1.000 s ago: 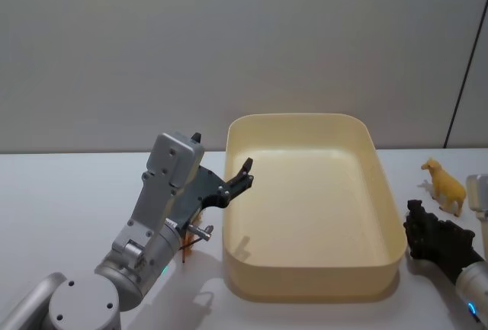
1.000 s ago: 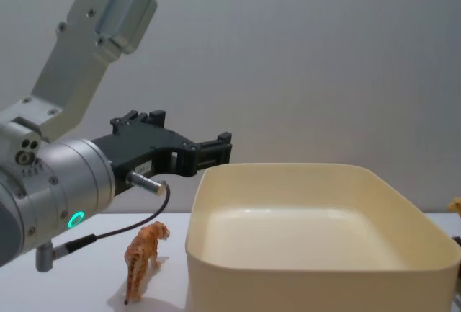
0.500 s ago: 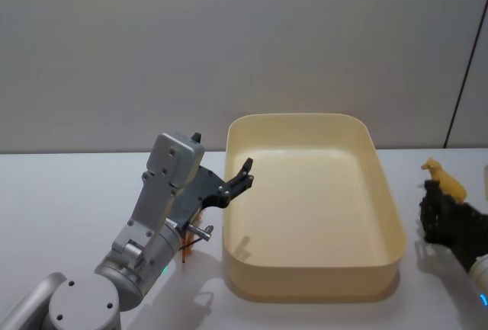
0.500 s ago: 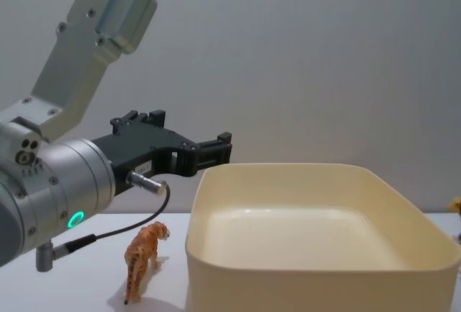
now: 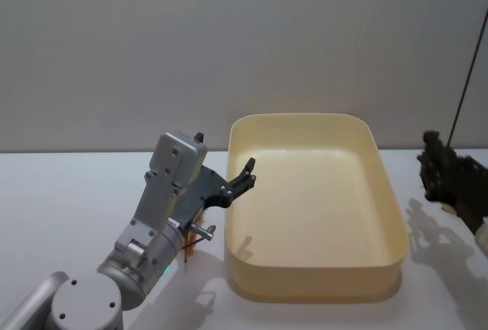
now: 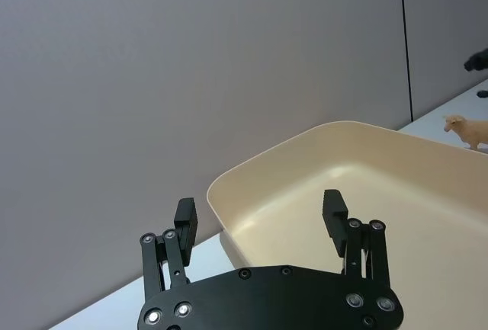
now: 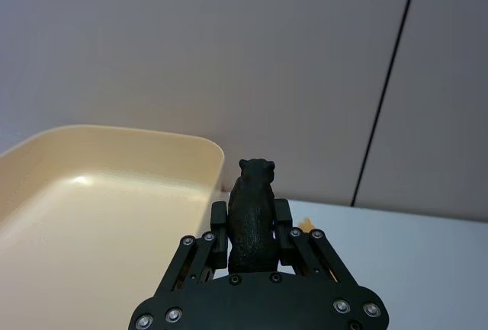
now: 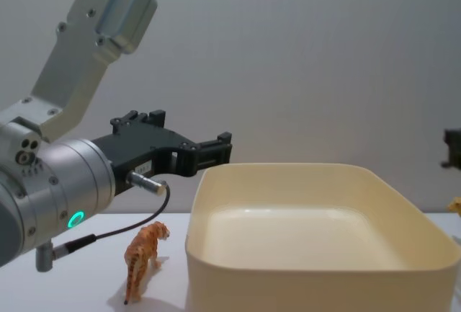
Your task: Pick up the toy alternately with two hands and place it into the central storage box.
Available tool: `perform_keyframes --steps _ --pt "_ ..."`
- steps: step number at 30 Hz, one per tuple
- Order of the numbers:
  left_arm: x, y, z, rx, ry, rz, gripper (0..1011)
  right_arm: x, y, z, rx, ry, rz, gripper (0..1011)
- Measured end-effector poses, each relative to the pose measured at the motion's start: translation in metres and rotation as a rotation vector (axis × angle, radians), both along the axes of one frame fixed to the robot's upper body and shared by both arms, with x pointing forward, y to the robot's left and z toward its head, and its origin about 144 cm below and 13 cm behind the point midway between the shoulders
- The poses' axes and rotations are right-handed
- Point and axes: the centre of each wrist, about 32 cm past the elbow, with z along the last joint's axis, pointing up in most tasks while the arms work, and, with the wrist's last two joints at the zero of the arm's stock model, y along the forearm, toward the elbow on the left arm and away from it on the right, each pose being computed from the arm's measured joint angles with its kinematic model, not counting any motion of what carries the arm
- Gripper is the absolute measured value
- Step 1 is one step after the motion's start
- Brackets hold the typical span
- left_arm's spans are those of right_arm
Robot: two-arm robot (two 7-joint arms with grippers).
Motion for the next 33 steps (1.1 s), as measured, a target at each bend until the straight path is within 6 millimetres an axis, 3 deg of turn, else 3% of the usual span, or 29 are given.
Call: perform_keyframes --steps 8,17,25,33 --pt "0.000 0.000 0.000 0.000 0.000 0.000 1001 0.022 0.006 0.015 0.008 -0.009 0.101 333" --pt "0.000 0.000 0.000 0.000 0.000 0.000 1001 0.051 0.020 0.019 0.016 0.034 0.214 345" --pt "0.000 0.000 0.000 0.000 0.000 0.000 1001 0.077 0.035 0.019 0.021 0.080 0.304 597" --pt "0.000 0.000 0.000 0.000 0.000 0.000 1001 0.082 0.037 0.021 0.020 0.086 0.324 848"
